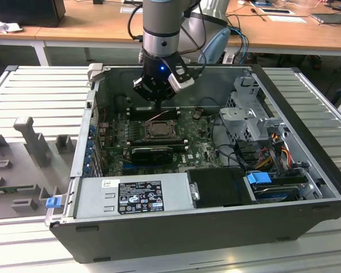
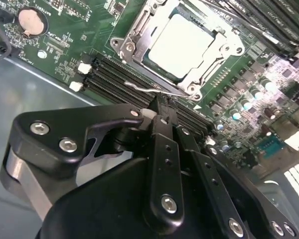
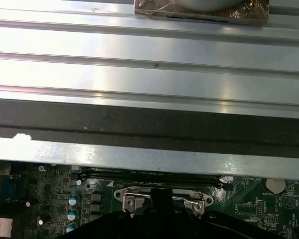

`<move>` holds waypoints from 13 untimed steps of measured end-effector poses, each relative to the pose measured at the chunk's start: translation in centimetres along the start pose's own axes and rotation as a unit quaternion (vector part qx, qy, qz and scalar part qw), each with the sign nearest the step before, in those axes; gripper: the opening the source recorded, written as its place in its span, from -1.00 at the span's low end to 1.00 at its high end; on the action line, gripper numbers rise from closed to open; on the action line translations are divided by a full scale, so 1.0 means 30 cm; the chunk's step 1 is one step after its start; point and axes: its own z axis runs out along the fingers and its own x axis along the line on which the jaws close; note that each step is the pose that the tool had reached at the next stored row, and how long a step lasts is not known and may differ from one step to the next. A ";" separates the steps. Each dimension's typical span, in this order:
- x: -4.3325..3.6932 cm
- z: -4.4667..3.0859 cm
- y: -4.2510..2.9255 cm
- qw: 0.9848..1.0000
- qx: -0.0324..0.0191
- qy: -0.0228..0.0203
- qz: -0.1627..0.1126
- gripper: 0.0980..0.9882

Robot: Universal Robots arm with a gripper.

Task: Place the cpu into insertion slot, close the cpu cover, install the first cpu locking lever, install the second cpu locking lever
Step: 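Install the first cpu locking lever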

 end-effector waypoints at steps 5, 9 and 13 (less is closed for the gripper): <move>-0.006 0.025 -0.002 1.000 -0.006 -0.001 0.007 -0.98; -0.014 0.038 -0.003 1.000 -0.011 -0.001 0.012 -0.98; -0.022 0.048 -0.004 1.000 -0.011 -0.001 0.012 -0.98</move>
